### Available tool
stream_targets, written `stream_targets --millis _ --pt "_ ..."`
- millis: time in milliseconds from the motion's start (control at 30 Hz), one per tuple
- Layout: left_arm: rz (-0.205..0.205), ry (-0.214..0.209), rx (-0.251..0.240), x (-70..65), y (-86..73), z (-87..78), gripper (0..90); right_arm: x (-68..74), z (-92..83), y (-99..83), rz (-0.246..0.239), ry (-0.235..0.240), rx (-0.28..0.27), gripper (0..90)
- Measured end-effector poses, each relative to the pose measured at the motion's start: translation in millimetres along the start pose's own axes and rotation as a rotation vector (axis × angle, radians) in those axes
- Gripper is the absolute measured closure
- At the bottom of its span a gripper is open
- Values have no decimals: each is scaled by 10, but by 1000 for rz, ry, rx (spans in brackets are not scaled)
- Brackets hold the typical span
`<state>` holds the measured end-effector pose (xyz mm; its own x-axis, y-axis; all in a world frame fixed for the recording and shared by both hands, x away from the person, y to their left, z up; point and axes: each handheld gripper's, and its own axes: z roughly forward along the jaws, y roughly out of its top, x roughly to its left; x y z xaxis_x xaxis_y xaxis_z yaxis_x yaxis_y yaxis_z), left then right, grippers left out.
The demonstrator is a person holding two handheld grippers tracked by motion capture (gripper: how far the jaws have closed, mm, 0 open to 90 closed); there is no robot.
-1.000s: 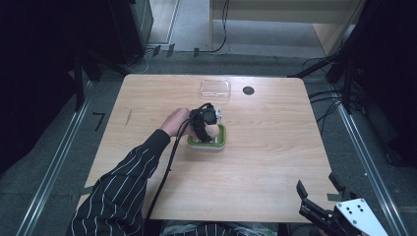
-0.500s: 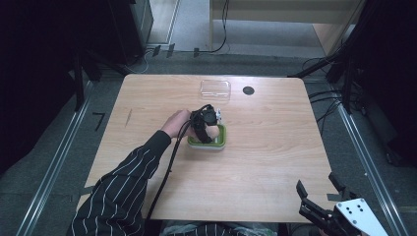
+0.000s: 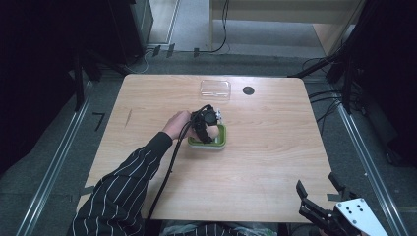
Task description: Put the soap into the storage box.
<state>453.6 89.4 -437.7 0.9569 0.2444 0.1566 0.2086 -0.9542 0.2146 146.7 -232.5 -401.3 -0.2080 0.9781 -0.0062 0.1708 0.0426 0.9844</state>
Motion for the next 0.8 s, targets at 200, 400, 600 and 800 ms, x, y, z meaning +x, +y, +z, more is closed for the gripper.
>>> stream_targets --millis 200,400,600,800 --pt "-17 4 3 7 2 1 331 0 2 0 -1 0 0 132" --pt "-41 6 -8 3 2 9 328 1 1 1 0 0 0 132" --pt "-47 7 -9 1 1 11 323 1 1 1 -1 0 0 132" --pt "-49 19 -10 -7 7 -5 265 0 1 1 0 1 -1 132"
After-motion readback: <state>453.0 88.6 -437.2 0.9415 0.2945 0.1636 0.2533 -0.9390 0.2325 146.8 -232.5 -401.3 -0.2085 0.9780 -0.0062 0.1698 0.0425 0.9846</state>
